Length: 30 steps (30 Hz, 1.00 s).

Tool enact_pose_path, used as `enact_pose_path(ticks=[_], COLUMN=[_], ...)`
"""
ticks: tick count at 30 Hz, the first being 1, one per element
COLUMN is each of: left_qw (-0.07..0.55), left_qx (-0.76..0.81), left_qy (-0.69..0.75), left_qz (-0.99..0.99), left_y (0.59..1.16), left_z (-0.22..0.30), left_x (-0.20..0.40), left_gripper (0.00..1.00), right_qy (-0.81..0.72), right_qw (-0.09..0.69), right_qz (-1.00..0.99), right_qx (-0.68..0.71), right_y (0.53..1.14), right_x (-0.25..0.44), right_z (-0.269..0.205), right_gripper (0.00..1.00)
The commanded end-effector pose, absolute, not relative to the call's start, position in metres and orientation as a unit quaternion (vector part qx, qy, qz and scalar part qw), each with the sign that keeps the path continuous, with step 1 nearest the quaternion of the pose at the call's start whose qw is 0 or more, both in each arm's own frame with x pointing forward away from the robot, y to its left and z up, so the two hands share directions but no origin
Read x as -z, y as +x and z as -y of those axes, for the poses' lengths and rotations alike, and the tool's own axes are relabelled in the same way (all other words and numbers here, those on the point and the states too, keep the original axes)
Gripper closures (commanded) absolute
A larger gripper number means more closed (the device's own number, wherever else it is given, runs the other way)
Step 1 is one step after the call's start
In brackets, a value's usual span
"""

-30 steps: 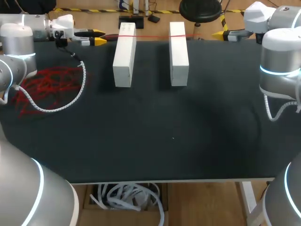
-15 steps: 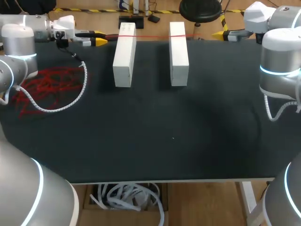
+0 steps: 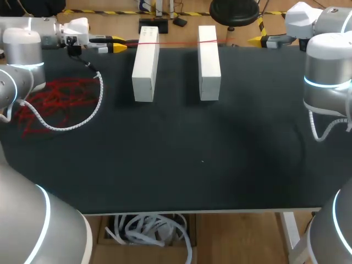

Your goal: Grab the tape and strap the tape.

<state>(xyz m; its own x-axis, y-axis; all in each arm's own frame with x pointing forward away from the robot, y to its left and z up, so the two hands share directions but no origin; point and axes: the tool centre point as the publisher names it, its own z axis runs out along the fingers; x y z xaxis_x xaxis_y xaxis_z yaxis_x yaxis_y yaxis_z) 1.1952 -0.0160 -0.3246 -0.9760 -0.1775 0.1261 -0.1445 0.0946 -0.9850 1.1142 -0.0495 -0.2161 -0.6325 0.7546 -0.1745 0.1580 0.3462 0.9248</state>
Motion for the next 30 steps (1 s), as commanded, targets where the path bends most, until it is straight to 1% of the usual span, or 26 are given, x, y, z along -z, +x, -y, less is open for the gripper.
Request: enact_pose_path(ticks=[1, 5, 7, 9, 14, 18, 22, 24, 25, 27, 30], left_qw=[-0.005, -0.006, -0.006, -0.007, -0.007, -0.007, -0.008, -0.008, -0.008, -0.008, -0.008], left_qx=[0.667, 0.669, 0.669, 0.669, 0.668, 0.668, 0.669, 0.669, 0.669, 0.669, 0.670], left_qy=[-0.092, -0.090, -0.090, -0.091, -0.094, -0.095, -0.095, -0.095, -0.095, -0.093, -0.092], left_qz=[-0.739, -0.738, -0.737, -0.737, -0.738, -0.738, -0.737, -0.737, -0.737, -0.737, -0.737], left_y=[1.2021, 1.2013, 1.2013, 1.2013, 1.2015, 1.2007, 1.1993, 1.1991, 1.1988, 1.1984, 1.1978], left_z=[0.0164, 0.0181, 0.0191, 0.0194, 0.0179, 0.0170, 0.0172, 0.0172, 0.0172, 0.0172, 0.0174], left_x=[0.3273, 0.3259, 0.3266, 0.3274, 0.3295, 0.3306, 0.3310, 0.3310, 0.3309, 0.3306, 0.3298], left_gripper=[0.72, 0.71, 0.81, 0.80, 0.80, 0.76, 0.78, 0.89, 0.91, 0.99, 1.00], right_qy=[0.300, 0.300, 0.300, 0.300, 0.300, 0.300, 0.300, 0.300, 0.300, 0.300, 0.300], right_qw=[0.306, 0.306, 0.306, 0.306, 0.306, 0.306, 0.306, 0.306, 0.306, 0.306, 0.306], right_qz=[-0.761, -0.761, -0.761, -0.761, -0.761, -0.761, -0.761, -0.761, -0.761, -0.761, -0.761], right_qx=[-0.487, -0.487, -0.487, -0.487, -0.487, -0.487, -0.487, -0.487, -0.487, -0.487, -0.487], right_y=[1.1141, 1.1141, 1.1141, 1.1141, 1.1141, 1.1141, 1.1141, 1.1141, 1.1141, 1.1141, 1.1141], right_x=[0.2161, 0.2161, 0.2161, 0.2161, 0.2161, 0.2161, 0.2161, 0.2161, 0.2161, 0.2161, 0.2161], right_z=[0.0495, 0.0495, 0.0495, 0.0495, 0.0495, 0.0495, 0.0495, 0.0495, 0.0495, 0.0495, 0.0495], right_gripper=[0.00, 0.00, 0.00, 0.00, 0.00, 0.00, 0.00, 0.00, 0.00, 0.00, 0.00])
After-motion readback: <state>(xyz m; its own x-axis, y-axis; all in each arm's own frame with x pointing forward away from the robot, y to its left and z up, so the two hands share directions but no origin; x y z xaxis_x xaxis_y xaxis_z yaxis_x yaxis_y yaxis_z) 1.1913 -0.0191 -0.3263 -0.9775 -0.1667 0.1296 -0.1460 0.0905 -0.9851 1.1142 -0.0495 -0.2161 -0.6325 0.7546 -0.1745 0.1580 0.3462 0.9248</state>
